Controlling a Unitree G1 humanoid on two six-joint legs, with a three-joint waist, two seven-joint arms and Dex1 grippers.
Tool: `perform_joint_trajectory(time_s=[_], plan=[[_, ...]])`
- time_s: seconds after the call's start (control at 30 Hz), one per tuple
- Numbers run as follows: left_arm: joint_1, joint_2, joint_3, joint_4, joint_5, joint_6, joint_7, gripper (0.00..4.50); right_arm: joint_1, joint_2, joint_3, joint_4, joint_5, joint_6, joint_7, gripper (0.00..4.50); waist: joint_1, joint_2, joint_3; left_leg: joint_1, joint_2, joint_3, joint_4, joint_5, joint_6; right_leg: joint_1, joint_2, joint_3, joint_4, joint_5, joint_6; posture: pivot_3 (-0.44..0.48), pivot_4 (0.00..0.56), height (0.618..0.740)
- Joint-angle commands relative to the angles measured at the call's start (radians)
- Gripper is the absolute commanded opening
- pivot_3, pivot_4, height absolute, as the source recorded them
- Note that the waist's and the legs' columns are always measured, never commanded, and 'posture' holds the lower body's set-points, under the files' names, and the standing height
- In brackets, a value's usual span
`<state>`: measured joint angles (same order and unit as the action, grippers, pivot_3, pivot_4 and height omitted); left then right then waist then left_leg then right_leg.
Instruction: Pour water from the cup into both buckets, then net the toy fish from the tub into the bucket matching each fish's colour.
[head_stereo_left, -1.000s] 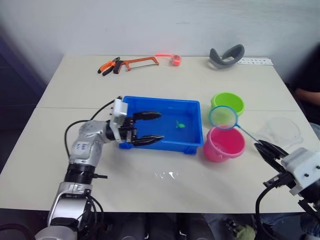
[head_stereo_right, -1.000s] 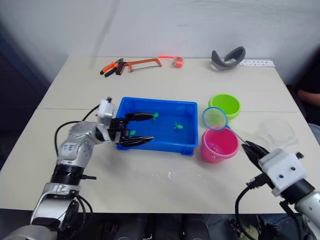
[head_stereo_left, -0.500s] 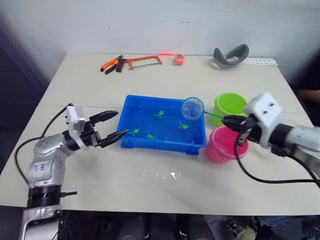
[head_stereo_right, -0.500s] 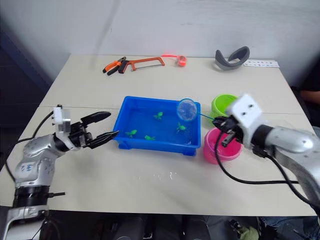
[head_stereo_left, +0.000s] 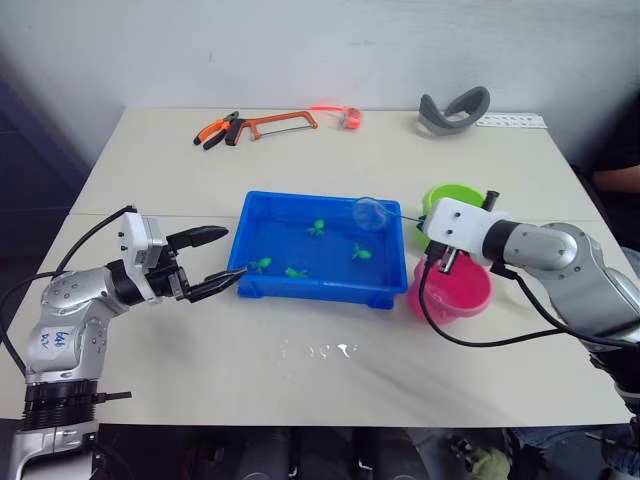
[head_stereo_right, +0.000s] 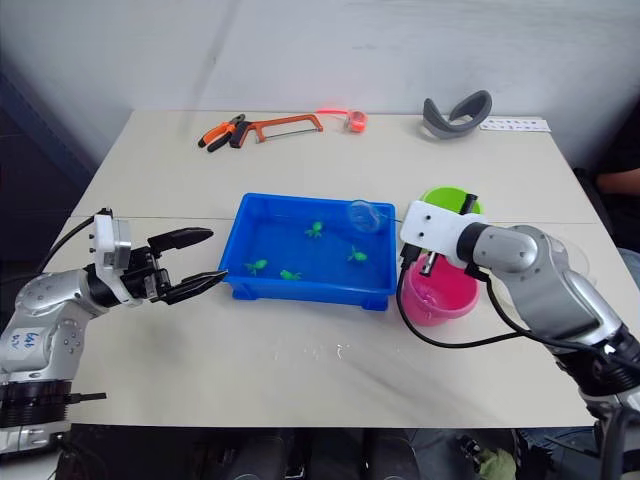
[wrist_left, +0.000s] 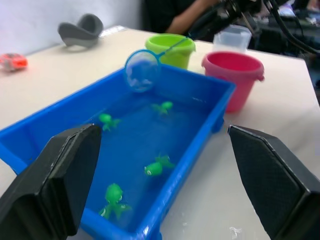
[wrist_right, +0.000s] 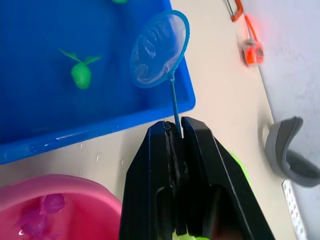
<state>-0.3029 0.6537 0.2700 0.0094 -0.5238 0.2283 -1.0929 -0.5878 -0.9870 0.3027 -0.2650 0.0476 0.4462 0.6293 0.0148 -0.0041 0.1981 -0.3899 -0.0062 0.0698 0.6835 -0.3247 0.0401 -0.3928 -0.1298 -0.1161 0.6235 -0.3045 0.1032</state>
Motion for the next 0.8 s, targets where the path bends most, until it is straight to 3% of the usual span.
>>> perform_joint_trajectory(time_s=[0.03,0.37,0.53,0.8], plan=[[-0.036,0.055,-0.032,0.023,0.008,-0.004,-0.069,4.42,-0.087,0.014,0.059,-0.001,-0.091,-0.009,0.112,0.00,-0.007,0.000,0.000,0.000,0.000,0.000,0.000,0.000,0.000,0.000,0.000,0.000,0.000,0.000,0.000,0.000,0.150,0.740],[-0.083,0.059,-0.065,0.040,0.012,0.000,-0.090,4.42,-0.137,0.029,0.086,-0.015,-0.097,0.097,0.321,0.00,-0.016,0.000,0.000,0.000,0.000,-0.001,0.000,0.000,0.000,0.000,0.000,-0.001,0.000,0.000,0.000,0.000,0.150,0.740],[-0.085,0.050,-0.070,0.040,0.014,-0.006,-0.082,4.42,-0.153,0.103,0.017,-0.046,0.086,0.459,0.417,0.00,-0.018,0.000,0.000,0.000,0.000,0.000,0.000,0.000,0.000,0.000,0.000,-0.001,0.001,0.000,0.000,0.000,0.150,0.740],[-0.091,0.023,-0.079,0.056,0.022,-0.032,-0.068,4.42,-0.207,0.231,-0.171,0.066,0.303,0.841,0.388,0.00,-0.015,0.000,0.000,0.000,0.000,-0.001,0.000,0.000,0.000,0.000,-0.001,0.000,0.001,0.000,0.000,0.000,0.150,0.740]])
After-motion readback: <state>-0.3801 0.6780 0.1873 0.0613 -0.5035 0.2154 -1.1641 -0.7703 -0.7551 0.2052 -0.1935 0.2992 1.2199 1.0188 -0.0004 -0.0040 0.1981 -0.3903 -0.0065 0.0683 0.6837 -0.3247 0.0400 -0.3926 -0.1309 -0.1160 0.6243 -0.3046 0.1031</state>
